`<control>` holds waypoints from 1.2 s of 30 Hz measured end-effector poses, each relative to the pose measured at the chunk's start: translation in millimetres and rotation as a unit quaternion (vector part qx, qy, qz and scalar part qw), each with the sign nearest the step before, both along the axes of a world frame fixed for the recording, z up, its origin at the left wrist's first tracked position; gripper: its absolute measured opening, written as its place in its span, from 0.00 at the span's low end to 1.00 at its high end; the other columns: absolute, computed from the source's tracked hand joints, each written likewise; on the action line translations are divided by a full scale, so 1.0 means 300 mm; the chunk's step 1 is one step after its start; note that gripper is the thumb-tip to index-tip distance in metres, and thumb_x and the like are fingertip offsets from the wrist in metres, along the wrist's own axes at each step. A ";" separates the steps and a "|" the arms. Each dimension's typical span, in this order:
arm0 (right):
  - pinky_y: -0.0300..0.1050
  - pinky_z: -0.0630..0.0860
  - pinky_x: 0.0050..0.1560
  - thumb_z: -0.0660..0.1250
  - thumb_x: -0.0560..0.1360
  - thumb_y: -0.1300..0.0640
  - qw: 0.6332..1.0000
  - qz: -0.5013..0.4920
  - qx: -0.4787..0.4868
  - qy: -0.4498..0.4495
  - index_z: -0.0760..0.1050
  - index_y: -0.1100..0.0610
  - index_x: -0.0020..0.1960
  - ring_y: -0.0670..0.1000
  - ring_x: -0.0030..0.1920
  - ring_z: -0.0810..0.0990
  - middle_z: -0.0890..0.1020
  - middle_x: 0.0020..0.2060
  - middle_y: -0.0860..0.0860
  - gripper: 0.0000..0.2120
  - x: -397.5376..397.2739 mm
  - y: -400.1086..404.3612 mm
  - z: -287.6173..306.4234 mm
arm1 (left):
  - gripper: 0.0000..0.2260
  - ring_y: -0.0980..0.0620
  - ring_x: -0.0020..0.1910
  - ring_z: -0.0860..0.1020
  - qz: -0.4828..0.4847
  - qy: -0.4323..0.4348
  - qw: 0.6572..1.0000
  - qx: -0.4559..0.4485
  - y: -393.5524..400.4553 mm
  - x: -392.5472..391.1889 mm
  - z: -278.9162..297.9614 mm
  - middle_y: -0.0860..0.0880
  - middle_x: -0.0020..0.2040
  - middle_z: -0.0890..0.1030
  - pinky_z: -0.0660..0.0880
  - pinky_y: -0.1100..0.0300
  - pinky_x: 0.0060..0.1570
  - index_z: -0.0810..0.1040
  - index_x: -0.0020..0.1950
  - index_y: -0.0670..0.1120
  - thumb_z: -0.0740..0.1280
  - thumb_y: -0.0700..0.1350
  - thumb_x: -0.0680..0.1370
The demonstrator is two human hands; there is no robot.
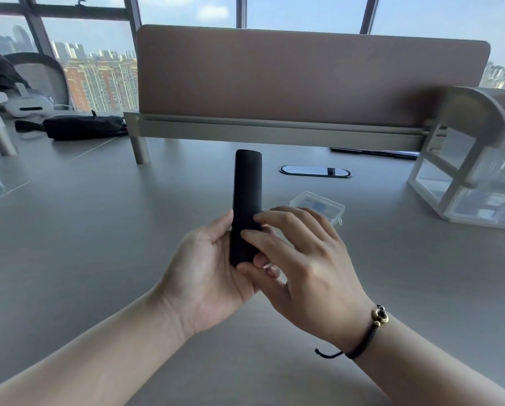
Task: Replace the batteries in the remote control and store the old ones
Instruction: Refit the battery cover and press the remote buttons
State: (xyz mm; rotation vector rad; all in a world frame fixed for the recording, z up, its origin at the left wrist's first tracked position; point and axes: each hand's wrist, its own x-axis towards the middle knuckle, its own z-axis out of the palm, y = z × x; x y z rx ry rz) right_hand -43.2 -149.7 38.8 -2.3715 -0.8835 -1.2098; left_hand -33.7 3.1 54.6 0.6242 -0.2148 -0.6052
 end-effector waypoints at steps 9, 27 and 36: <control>0.51 0.74 0.55 0.74 0.71 0.47 0.998 0.004 0.019 0.063 0.82 0.53 0.56 0.55 0.53 0.81 0.82 0.55 0.51 0.17 0.026 -0.015 -0.014 | 0.16 0.47 0.32 0.67 0.089 -0.027 0.988 0.121 -0.010 0.024 -0.015 0.44 0.34 0.70 0.70 0.52 0.38 0.75 0.54 0.41 0.58 0.53 0.81; 0.42 0.65 0.68 0.69 0.68 0.32 0.924 -0.070 -0.001 0.377 0.66 0.40 0.72 0.45 0.68 0.68 0.73 0.68 0.38 0.35 0.105 -0.097 -0.064 | 0.16 0.45 0.39 0.77 0.193 -0.220 0.297 0.909 0.223 0.149 0.005 0.50 0.36 0.77 0.67 0.58 0.38 0.71 0.37 0.47 0.59 0.59 0.74; 0.41 0.61 0.67 0.67 0.71 0.34 0.911 -0.082 -0.032 0.403 0.65 0.38 0.72 0.45 0.68 0.65 0.74 0.67 0.38 0.31 0.103 -0.094 -0.061 | 0.17 0.47 0.40 0.77 0.176 -0.237 0.280 0.914 0.220 0.148 -0.011 0.51 0.38 0.75 0.67 0.57 0.38 0.72 0.47 0.46 0.58 0.60 0.75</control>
